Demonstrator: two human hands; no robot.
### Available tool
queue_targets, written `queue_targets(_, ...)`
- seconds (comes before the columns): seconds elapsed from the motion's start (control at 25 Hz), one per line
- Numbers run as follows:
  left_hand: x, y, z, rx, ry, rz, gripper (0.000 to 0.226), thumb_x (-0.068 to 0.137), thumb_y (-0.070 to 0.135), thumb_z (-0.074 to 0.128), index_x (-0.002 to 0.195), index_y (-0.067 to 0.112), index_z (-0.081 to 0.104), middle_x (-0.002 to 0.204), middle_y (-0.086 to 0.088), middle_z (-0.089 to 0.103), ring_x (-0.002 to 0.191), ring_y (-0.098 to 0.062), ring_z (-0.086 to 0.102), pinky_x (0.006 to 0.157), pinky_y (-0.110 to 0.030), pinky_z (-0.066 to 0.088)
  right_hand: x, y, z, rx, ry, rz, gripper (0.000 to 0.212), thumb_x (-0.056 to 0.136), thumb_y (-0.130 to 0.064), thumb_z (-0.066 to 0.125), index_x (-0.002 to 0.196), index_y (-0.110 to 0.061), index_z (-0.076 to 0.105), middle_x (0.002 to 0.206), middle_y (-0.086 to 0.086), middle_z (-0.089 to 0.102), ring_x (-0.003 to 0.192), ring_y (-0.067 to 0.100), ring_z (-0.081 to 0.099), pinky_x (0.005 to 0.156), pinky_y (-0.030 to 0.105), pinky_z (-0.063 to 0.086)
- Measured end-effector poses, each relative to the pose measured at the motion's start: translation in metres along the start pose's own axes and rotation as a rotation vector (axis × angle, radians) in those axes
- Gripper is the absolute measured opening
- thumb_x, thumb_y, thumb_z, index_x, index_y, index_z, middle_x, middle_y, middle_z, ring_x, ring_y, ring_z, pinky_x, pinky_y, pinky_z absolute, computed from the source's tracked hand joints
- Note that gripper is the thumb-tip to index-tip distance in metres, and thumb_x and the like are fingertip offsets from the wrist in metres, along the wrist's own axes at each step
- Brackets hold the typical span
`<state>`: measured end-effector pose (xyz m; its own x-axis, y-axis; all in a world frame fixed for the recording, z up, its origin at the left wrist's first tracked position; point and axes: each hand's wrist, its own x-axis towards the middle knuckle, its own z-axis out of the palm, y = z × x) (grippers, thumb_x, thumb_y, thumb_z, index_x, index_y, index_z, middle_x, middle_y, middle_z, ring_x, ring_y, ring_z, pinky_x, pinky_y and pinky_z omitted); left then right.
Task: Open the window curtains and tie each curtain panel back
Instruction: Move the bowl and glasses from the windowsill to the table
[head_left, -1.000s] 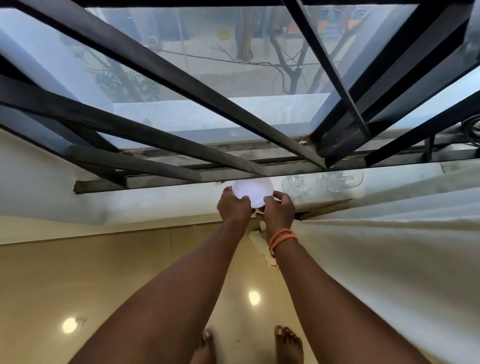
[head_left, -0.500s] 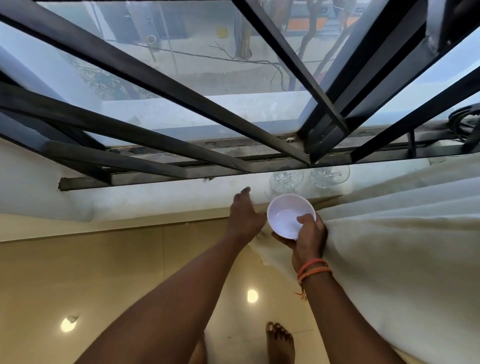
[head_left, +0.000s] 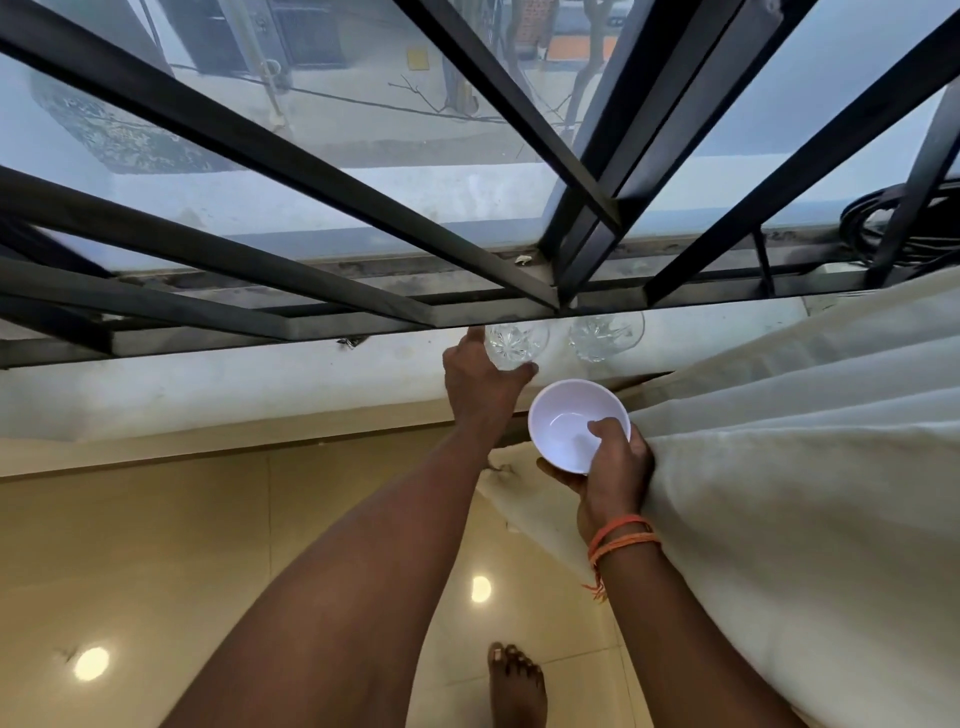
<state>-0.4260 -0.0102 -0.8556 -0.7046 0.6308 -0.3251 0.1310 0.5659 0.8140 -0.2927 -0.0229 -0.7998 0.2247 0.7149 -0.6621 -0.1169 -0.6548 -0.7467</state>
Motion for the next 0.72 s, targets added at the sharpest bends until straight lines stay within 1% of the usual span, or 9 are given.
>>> queue_targets(0.08, -0.008, -0.001, -0.006, -0.011, -0.006, 0.044, 0.073, 0.058, 0.032, 0.090, 0.120, 0.014, 0.057, 0.111, -0.004, 0.066, 0.104, -0.017, 0.059, 0.079, -0.025, 0.052, 0.003, 0.000, -0.003, -0.001, -0.002, 0.007, 0.023, 0.083, -0.008, 0.054, 0.092, -0.026, 0.066, 0.095, 0.000, 0.060, 0.100, 0.036, 0.056, 0.072, 0.067, 0.055)
queue_targets(0.16, -0.024, -0.004, -0.020, -0.011, -0.004, 0.109, 0.069, 0.061, 0.022, 0.089, 0.122, 0.014, 0.058, 0.111, 0.000, 0.065, 0.098, -0.007, 0.054, 0.072, -0.007, 0.041, 0.002, 0.003, -0.005, -0.024, 0.008, 0.019, 0.023, 0.082, -0.012, 0.057, 0.096, -0.027, 0.066, 0.097, 0.000, 0.061, 0.106, 0.038, 0.056, 0.080, 0.067, 0.053)
queue_targets(0.28, -0.058, -0.011, -0.053, -0.047, 0.026, 0.108, 0.067, 0.059, 0.022, 0.089, 0.118, 0.019, 0.059, 0.104, 0.007, 0.066, 0.091, -0.004, 0.057, 0.068, -0.001, 0.038, -0.016, 0.009, -0.011, -0.087, -0.030, 0.060, 0.030, 0.084, -0.016, 0.058, 0.112, -0.026, 0.064, 0.107, 0.002, 0.059, 0.107, 0.036, 0.054, 0.080, 0.065, 0.055)
queue_targets(0.32, -0.072, -0.011, -0.066, -0.058, 0.035, 0.087, 0.066, 0.058, 0.024, 0.090, 0.117, 0.021, 0.060, 0.100, 0.012, 0.064, 0.089, -0.003, 0.058, 0.067, 0.001, 0.038, -0.027, 0.009, -0.013, -0.101, -0.057, 0.077, 0.028, 0.085, -0.017, 0.057, 0.111, -0.026, 0.064, 0.108, 0.002, 0.059, 0.107, 0.036, 0.054, 0.078, 0.065, 0.055)
queue_targets(0.4, -0.106, -0.007, -0.095, -0.075, 0.061, 0.050, 0.064, 0.057, 0.029, 0.091, 0.113, 0.024, 0.062, 0.095, 0.018, 0.062, 0.083, 0.002, 0.058, 0.066, 0.002, 0.038, -0.057, 0.006, -0.018, -0.104, -0.121, 0.113, 0.017, 0.089, -0.018, 0.057, 0.099, -0.030, 0.065, 0.105, 0.001, 0.058, 0.102, 0.034, 0.055, 0.071, 0.061, 0.058)
queue_targets(0.44, -0.124, -0.004, -0.110, -0.083, 0.073, 0.030, 0.063, 0.056, 0.032, 0.091, 0.112, 0.026, 0.062, 0.094, 0.019, 0.063, 0.082, 0.003, 0.059, 0.066, 0.002, 0.039, -0.075, 0.002, -0.022, -0.110, -0.161, 0.130, 0.014, 0.091, -0.021, 0.057, 0.095, -0.032, 0.063, 0.103, 0.001, 0.056, 0.098, 0.031, 0.055, 0.065, 0.055, 0.059)
queue_targets(0.52, -0.165, 0.001, -0.140, -0.089, 0.097, -0.018, 0.063, 0.056, 0.034, 0.092, 0.111, 0.028, 0.062, 0.093, 0.018, 0.064, 0.082, 0.003, 0.061, 0.066, -0.003, 0.043, -0.113, -0.003, -0.034, -0.157, -0.229, 0.149, 0.007, 0.096, -0.029, 0.057, 0.096, -0.034, 0.062, 0.106, 0.000, 0.055, 0.094, 0.026, 0.055, 0.058, 0.048, 0.058)
queue_targets(0.64, -0.233, 0.009, -0.182, -0.083, 0.121, -0.116, 0.062, 0.056, 0.029, 0.091, 0.110, 0.026, 0.061, 0.096, 0.010, 0.066, 0.087, -0.010, 0.065, 0.066, -0.014, 0.046, -0.174, -0.007, -0.067, -0.182, -0.297, 0.154, 0.015, 0.097, -0.044, 0.052, 0.102, -0.035, 0.064, 0.117, 0.006, 0.058, 0.103, 0.032, 0.057, 0.068, 0.058, 0.059)
queue_targets(0.72, -0.279, 0.014, -0.206, -0.084, 0.094, -0.133, 0.063, 0.056, 0.025, 0.090, 0.112, 0.025, 0.061, 0.097, 0.009, 0.067, 0.089, -0.012, 0.066, 0.066, -0.013, 0.046, -0.214, -0.008, -0.095, -0.179, -0.266, 0.166, 0.022, 0.098, -0.047, 0.049, 0.104, -0.032, 0.063, 0.118, 0.010, 0.058, 0.105, 0.036, 0.058, 0.072, 0.063, 0.057)
